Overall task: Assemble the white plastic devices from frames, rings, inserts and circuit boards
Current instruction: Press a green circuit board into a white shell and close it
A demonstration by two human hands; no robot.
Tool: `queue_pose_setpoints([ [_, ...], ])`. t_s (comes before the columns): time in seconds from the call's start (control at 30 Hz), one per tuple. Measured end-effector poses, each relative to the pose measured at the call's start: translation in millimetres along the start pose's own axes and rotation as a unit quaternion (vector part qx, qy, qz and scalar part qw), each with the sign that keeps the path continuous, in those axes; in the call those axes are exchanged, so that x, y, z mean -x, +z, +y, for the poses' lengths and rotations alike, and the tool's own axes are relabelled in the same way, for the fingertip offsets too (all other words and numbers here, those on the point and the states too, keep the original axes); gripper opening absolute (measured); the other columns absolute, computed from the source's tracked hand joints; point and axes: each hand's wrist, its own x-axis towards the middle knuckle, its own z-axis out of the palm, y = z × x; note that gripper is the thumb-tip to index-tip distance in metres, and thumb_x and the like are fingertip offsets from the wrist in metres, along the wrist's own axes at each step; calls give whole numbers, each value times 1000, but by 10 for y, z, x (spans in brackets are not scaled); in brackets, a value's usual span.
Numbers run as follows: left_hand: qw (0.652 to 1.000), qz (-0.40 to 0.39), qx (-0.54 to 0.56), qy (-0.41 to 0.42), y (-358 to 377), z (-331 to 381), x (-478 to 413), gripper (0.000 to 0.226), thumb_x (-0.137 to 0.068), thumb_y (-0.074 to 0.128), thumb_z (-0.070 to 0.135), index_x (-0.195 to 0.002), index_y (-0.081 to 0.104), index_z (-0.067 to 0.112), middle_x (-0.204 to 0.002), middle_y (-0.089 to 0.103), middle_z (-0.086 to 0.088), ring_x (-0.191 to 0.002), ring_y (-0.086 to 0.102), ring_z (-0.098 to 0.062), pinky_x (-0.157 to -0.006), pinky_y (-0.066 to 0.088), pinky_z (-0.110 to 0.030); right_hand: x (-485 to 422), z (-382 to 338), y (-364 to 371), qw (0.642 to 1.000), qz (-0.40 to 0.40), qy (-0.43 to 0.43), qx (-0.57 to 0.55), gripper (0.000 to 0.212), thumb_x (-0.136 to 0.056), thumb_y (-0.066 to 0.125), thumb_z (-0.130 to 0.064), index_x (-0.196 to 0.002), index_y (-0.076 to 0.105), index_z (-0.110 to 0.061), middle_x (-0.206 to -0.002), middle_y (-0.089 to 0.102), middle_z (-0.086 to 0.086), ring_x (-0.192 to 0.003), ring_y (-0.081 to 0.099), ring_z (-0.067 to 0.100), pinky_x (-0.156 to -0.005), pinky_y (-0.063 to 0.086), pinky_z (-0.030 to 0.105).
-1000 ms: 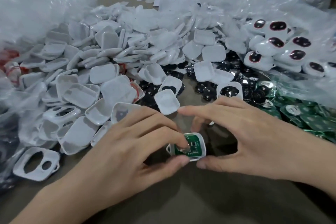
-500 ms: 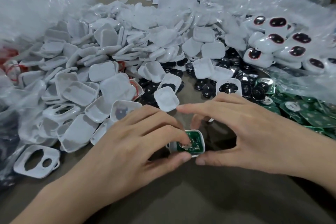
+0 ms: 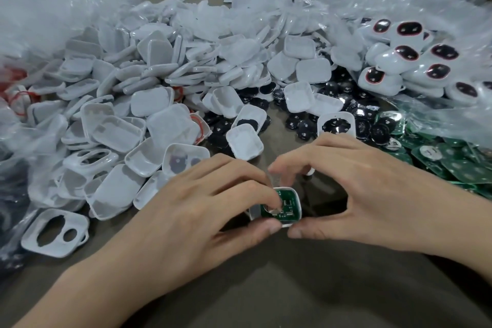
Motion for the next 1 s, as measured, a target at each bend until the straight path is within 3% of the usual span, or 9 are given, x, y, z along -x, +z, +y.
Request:
queue_pose_setpoints([
  [0.17,1000,-10,0,0,-12,-1,-5,23,-99,60,42,-107,72,24,-113,64,10,-101,61,-9,-86,48,-27,-8,-3,-2,1000,1,-8,4,34,-80,60,-70,-102,49,-46,-101,60,-25,-106,53,2,-93,44,30],
  [0.33,1000,-10,-3,-1,-17,5,0,25,-100,58,42,-107,73,23,-113,65,10,-98,62,-9,-83,49,-29,-15,2,4,1000,-2,-24,-6,29,-83,60,-67,-99,58,-43,-101,61,-24,-106,56,8,-93,46,35],
  [1.0,1000,-22,3,-22,-71,59,6,26,-101,54,39,-106,75,24,-113,64,9,-98,61,-9,-84,48,-28,-20,23,16,999,8,-27,-15,24,-83,62,-65,-94,61,-43,-101,62,-23,-103,57,7,-91,47,36],
])
